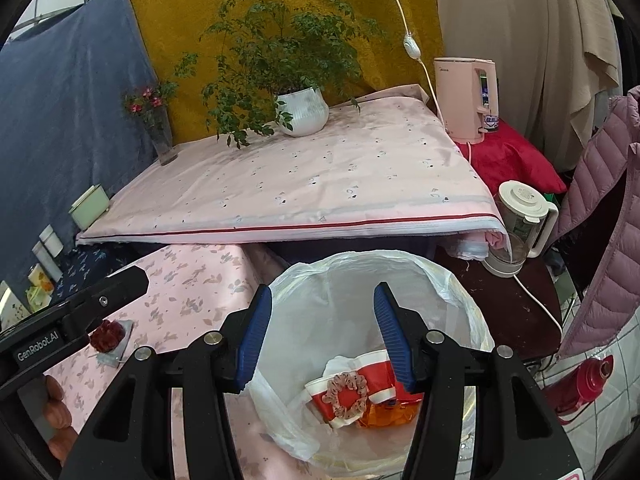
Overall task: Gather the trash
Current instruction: 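Return both grippers to the table above the dark red scrunchie and pouch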
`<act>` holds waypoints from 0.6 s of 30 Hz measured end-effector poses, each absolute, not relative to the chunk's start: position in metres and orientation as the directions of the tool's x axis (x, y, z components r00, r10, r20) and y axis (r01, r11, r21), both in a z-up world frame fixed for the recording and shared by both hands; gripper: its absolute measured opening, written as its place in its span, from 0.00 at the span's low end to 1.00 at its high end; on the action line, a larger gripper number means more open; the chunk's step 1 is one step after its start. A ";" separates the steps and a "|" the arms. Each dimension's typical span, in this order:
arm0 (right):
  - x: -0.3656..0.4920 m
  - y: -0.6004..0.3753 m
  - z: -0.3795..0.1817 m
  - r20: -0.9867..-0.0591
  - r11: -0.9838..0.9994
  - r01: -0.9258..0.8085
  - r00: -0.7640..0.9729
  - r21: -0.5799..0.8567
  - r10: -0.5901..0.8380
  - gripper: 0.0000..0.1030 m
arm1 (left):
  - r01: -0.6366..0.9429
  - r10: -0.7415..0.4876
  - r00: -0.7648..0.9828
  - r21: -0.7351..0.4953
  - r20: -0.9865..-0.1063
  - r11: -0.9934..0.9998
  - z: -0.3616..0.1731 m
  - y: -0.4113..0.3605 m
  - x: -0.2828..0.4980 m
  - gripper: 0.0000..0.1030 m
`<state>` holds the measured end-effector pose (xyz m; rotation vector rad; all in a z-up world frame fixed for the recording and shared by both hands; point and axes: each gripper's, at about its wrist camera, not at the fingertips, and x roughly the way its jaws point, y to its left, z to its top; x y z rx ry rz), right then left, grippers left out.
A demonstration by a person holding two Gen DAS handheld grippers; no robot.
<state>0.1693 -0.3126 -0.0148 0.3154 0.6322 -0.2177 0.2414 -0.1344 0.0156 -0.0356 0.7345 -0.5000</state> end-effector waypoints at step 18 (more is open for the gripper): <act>0.194 -0.239 -0.020 -0.631 0.965 0.168 0.775 0.202 -0.003 0.51 | 0.277 -0.339 0.676 -0.202 -0.654 0.940 -0.003 -0.043 0.254 0.61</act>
